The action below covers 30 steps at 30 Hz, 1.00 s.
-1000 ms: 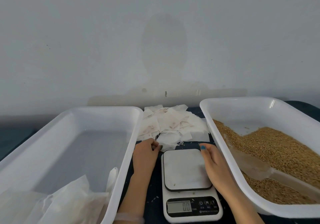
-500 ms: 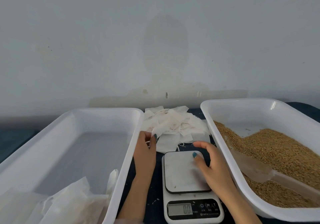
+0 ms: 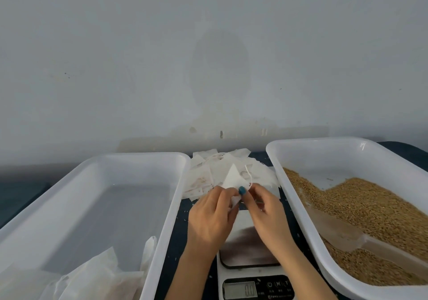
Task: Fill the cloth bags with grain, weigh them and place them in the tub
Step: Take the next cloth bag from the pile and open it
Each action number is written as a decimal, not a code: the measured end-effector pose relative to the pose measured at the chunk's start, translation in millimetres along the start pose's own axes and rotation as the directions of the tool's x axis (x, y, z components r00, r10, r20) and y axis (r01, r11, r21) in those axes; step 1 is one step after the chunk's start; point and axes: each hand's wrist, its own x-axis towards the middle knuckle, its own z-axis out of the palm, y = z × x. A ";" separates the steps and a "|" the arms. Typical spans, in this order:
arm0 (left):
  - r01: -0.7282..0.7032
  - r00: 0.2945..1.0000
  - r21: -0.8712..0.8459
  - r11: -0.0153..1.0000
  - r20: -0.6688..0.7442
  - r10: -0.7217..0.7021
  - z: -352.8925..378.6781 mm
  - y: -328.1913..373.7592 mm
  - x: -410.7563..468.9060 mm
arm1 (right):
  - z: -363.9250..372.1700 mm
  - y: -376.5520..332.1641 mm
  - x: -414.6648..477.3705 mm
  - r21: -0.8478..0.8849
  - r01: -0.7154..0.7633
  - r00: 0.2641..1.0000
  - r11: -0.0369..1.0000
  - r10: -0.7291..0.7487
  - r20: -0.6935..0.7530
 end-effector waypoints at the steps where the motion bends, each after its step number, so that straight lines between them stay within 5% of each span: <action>1: -0.029 0.999 -0.023 0.999 0.027 0.030 0.0 1.7 -0.6 | -1.9 3.3 -1.0 0.031 -0.002 1.000 1.000 0.002 0.004; 4: 0.013 0.996 -0.128 0.992 0.085 -0.003 -1.0 6.8 -2.3 | -10.3 10.5 -4.2 0.083 0.003 1.000 0.997 -0.003 -0.007; 7: 0.295 0.955 -0.395 0.870 0.152 -0.255 -4.2 4.7 4.0 | -18.6 9.9 -4.1 0.122 0.031 0.999 0.992 -0.033 0.020; 9: 0.600 0.795 -0.628 0.496 0.395 -0.461 -9.1 4.4 9.0 | -18.7 7.9 -4.3 0.112 0.036 0.996 0.993 -0.044 0.072; 11: 0.761 0.581 -0.647 0.050 0.644 -0.498 -8.7 0.8 8.5 | -17.4 8.2 -5.3 0.085 0.039 0.994 0.996 -0.048 0.101; 13: 0.780 0.494 -0.616 -0.108 0.713 -0.498 -7.5 -5.1 5.8 | -17.9 8.2 -6.0 0.084 0.028 0.992 0.996 -0.038 0.119; 15: 0.772 0.481 -0.625 -0.115 0.693 -0.537 -8.6 -9.0 5.0 | -19.2 7.8 -6.3 0.099 0.022 0.993 0.995 -0.033 0.112; 20: 0.757 0.523 -0.648 0.082 0.526 -0.671 -9.3 -6.8 8.0 | -21.7 6.3 -6.4 0.234 -0.068 0.996 0.970 0.051 0.080; 30: 0.733 0.554 -0.670 0.120 0.485 -0.676 -9.5 -5.5 8.7 | -19.9 11.6 -6.6 0.155 -0.121 0.993 0.980 0.119 0.022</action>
